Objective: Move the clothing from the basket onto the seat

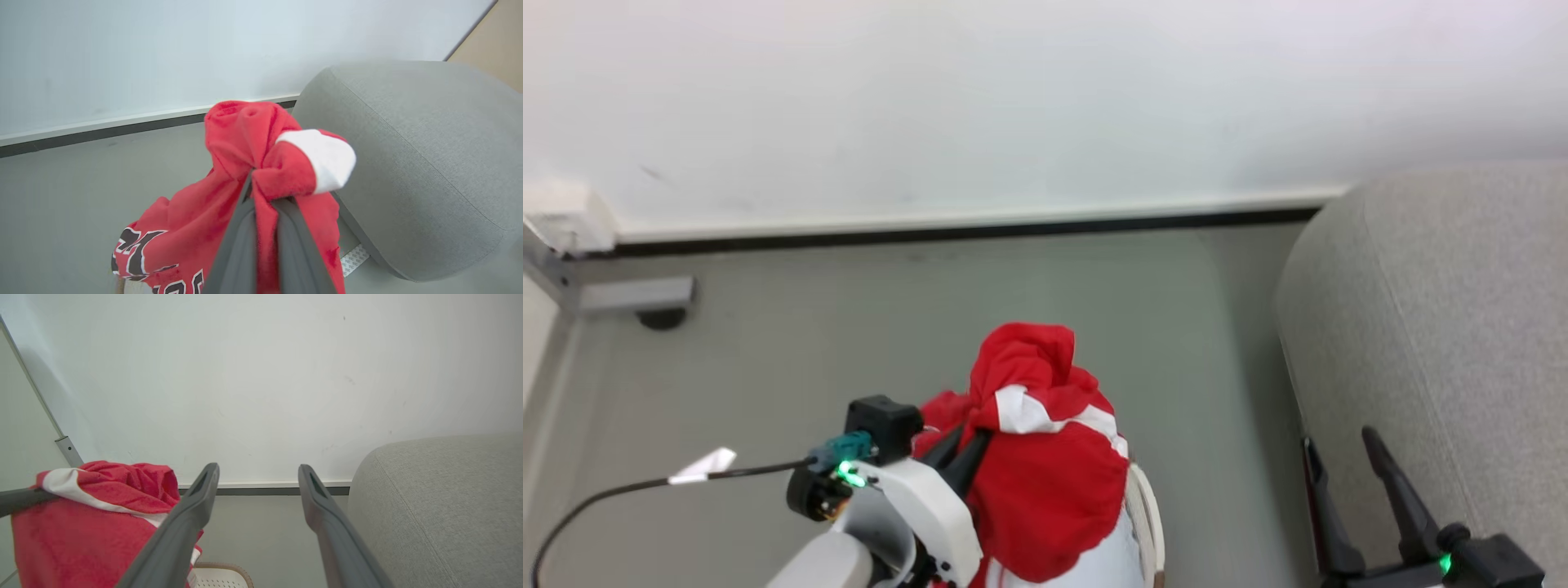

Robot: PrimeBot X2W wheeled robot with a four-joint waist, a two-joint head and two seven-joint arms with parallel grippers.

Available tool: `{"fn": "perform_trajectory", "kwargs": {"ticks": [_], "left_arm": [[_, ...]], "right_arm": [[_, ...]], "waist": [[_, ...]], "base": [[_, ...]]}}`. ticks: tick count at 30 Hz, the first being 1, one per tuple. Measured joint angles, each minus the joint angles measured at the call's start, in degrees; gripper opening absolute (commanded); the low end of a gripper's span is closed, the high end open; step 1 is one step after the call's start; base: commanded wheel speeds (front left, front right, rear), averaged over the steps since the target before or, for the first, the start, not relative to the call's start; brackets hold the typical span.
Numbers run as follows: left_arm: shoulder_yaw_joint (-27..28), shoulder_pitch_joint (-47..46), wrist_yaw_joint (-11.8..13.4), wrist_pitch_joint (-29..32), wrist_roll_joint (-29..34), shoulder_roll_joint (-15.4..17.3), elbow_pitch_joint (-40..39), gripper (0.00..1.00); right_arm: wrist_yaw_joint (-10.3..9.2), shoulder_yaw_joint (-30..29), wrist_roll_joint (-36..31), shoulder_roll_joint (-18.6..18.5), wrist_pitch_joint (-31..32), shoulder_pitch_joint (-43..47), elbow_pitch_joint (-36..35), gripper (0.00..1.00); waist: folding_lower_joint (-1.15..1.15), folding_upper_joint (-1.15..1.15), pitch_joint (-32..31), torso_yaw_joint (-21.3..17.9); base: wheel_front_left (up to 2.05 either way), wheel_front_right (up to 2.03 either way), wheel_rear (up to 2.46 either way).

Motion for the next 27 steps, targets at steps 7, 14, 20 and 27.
{"fn": "perform_trajectory", "kwargs": {"ticks": [7,14,20,27], "left_arm": [[2.5,1.9,4.0,5.4,-1.3,4.0,-13.8,0.00],[3.2,2.1,5.3,8.4,-1.2,6.5,-17.8,0.00],[2.6,2.1,5.7,9.5,-1.2,6.8,-19.8,0.00],[0.5,2.2,5.3,10.4,-1.0,6.4,-20.9,0.00]], "right_arm": [[0.00,0.1,-2.2,0.0,0.0,3.0,0.0,1.00],[0.00,3.0,-3.9,-2.1,0.0,2.8,-1.6,1.00],[0.00,11.0,-4.3,-9.4,0.0,-1.0,-2.1,1.00],[0.00,23.6,-1.6,-17.8,1.7,-9.3,-2.0,1.00]], "waist": [[-0.01,0.00,-5.7,0.6],[-0.01,0.00,-7.4,-0.5],[-0.01,0.00,-7.7,-1.1],[0.00,0.00,-7.5,-1.1]], "base": [[0.00,0.00,0.00],[0.00,0.00,0.00],[0.00,0.00,0.00],[0.00,0.00,0.00]]}}
